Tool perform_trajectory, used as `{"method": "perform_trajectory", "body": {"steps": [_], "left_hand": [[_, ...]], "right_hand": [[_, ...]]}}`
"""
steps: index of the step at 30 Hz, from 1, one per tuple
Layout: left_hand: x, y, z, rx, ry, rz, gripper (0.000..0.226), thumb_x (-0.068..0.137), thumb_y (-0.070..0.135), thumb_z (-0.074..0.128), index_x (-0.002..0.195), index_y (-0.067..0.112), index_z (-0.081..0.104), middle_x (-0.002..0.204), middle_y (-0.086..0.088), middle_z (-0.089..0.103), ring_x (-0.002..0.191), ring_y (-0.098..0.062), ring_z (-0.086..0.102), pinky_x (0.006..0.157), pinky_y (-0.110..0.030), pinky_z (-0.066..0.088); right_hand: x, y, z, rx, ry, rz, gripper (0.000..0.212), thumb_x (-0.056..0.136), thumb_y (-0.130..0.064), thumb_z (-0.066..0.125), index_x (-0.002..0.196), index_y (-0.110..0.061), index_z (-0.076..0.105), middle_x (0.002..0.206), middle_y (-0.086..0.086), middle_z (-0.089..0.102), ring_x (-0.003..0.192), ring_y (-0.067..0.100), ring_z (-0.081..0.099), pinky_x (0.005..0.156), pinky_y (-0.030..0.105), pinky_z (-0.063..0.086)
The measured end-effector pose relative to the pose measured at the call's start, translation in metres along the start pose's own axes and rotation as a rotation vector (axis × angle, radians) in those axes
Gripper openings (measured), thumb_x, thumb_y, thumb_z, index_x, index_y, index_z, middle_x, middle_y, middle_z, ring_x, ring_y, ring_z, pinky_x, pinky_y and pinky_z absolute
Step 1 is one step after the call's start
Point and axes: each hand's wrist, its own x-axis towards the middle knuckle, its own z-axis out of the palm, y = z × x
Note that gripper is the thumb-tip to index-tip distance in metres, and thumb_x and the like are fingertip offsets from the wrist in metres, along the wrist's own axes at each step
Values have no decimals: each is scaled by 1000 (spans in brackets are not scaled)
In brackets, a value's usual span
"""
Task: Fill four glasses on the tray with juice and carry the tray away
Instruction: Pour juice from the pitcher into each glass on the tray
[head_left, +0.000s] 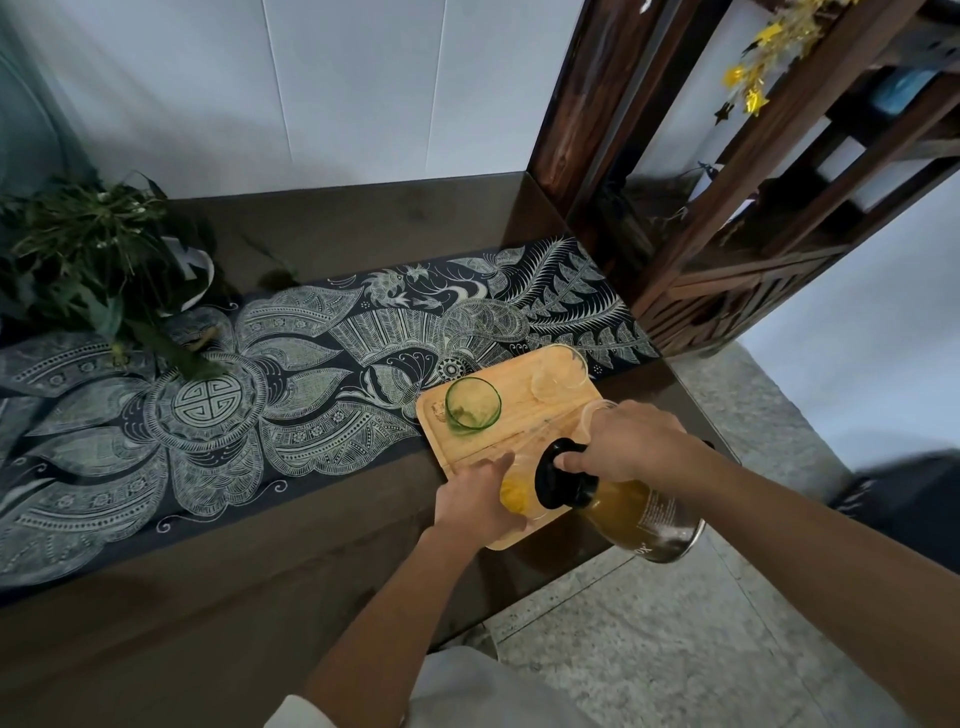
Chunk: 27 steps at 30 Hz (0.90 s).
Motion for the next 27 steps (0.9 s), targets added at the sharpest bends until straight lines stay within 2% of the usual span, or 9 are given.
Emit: {"method": "perform_trajectory", "body": {"steps": [5, 10, 15, 27], "left_hand": [[0, 0, 1, -10, 2, -7, 101, 74, 48, 83, 157, 33, 28, 139, 0, 58, 128, -28, 54, 94, -46, 53], [-1, 1, 1, -11, 9, -11, 100, 74, 48, 83, 157, 33, 29, 138, 0, 59, 127, -28, 55, 93, -46, 54], [-1, 2, 1, -12, 8, -14, 100, 76, 46, 82, 158, 33, 27, 141, 0, 57, 130, -28, 54, 94, -45, 52], [-3, 3, 1, -17, 8, -33, 101, 76, 45, 82, 158, 33, 26, 142, -1, 57, 129, -29, 55, 94, -45, 52]], "right_hand": [[-5, 0, -4, 18, 8, 13, 60, 86, -73, 53, 113, -19, 59, 103, 3, 54, 92, 24, 51, 73, 35, 44], [-4, -2, -4, 11, 7, 16, 61, 84, -74, 54, 114, -21, 58, 111, 4, 57, 104, 26, 57, 73, 35, 43], [-1, -2, -3, 26, 22, 20, 64, 81, -76, 55, 114, -21, 59, 98, 1, 53, 91, 24, 53, 70, 35, 44], [-3, -1, -3, 29, 17, 8, 64, 82, -75, 55, 119, -23, 60, 100, 1, 52, 94, 24, 53, 71, 35, 42]]}}
